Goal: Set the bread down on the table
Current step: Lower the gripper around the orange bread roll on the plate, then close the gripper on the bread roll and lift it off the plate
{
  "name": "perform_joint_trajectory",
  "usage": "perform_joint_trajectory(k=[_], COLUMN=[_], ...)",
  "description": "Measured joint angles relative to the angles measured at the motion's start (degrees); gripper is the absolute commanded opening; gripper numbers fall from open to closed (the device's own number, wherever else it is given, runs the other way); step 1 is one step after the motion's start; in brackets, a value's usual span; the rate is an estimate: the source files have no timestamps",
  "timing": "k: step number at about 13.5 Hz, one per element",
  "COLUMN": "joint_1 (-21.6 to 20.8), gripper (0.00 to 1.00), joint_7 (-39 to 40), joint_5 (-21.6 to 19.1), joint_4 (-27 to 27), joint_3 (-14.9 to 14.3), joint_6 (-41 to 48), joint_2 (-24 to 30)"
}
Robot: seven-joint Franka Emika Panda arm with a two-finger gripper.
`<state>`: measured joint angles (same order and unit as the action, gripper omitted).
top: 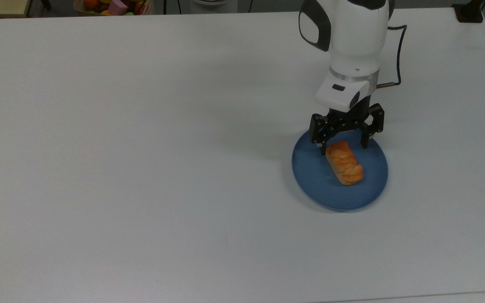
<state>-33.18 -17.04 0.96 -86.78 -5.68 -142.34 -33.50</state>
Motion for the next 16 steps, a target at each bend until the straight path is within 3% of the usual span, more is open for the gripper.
perform_joint_trajectory(k=[7,10,13,16], joint_1=[-0.2,-0.3,-1.6,-2.3], gripper=[1.00,0.94,0.73,0.40], joint_7=[0.0,0.0,0.0,0.1], joint_5=[1.9,2.8,3.7,5.9], joint_4=[0.4,0.4,0.5,0.5], joint_3=[0.0,0.0,0.0,0.0], joint_6=[-4.9,-4.9,-4.9,-4.9], joint_2=[-4.7,-4.9,-5.2,-5.3])
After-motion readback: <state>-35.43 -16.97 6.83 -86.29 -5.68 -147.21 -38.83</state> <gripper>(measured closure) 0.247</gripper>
